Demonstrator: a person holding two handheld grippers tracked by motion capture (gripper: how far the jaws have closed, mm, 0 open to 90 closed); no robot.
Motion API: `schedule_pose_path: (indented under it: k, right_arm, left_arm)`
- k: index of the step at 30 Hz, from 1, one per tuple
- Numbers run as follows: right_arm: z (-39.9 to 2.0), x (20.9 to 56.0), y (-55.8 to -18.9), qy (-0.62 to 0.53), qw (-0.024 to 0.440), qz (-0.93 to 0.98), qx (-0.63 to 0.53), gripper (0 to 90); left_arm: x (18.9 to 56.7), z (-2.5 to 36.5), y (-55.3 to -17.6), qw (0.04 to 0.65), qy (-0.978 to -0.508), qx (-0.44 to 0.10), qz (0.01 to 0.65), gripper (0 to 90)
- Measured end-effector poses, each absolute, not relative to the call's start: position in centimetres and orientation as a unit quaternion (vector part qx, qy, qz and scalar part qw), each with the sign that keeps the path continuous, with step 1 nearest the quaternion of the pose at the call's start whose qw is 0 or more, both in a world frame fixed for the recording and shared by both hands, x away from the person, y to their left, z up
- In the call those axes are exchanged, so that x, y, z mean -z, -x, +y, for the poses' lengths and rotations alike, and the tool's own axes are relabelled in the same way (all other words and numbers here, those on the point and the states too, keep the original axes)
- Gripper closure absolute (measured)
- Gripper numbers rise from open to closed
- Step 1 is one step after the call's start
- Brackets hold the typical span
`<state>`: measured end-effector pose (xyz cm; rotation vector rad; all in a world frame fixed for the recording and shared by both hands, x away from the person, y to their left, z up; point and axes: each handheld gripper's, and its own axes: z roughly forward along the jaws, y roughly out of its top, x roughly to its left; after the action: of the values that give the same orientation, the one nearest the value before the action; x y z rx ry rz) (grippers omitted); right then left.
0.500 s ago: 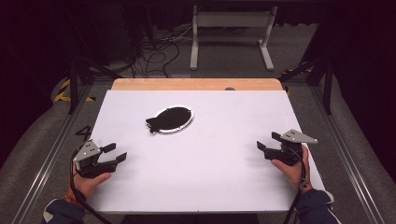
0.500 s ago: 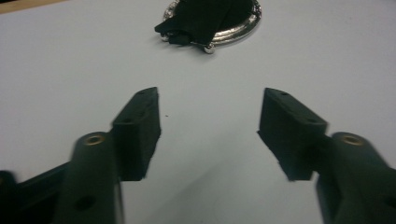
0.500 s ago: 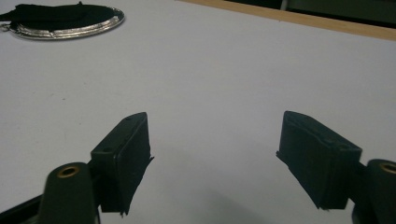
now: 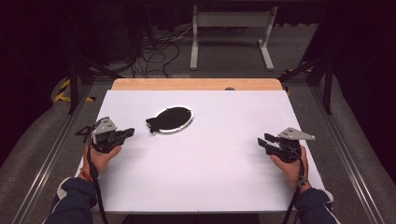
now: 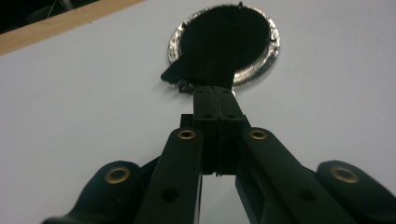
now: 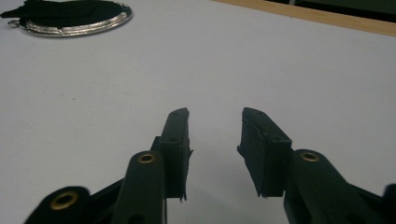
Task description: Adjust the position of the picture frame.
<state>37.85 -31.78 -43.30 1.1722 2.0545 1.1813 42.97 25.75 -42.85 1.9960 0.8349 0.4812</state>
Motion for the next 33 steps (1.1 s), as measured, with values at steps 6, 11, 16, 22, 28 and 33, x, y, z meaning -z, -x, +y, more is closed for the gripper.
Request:
schedule_pose_path:
  k: [6,11,16,22,28,33]
  right_arm:
    - [-30.8,43.0,-38.0,-0.416,0.242,0.759,-0.438,65.1]
    - [-30.1,43.0,-38.1,-0.415,0.241,0.758,-0.443,57.5]
    - [-29.9,43.3,-38.1,-0.414,0.235,0.762,-0.439,57.4]
    - [-29.8,43.3,-37.7,-0.412,0.234,0.763,-0.439,55.8]
    - [-29.3,41.9,-37.0,-0.402,0.235,0.759,-0.454,51.1]
    - [-28.7,41.5,-37.0,-0.393,0.232,0.764,-0.456,48.3]
  left_arm:
    - [42.5,24.2,-45.7,0.428,-0.811,-0.210,0.339,87.6]
    - [44.1,22.5,-47.6,0.396,-0.827,-0.215,0.335,88.8]
    - [45.0,22.8,-48.2,0.391,-0.821,-0.214,0.356,89.9]
    - [43.5,26.3,-46.8,0.426,-0.790,-0.216,0.385,89.9]
    - [40.4,28.1,-44.4,0.451,-0.770,-0.222,0.394,89.8]
    - [34.9,29.8,-42.5,0.489,-0.747,-0.238,0.383,89.7]
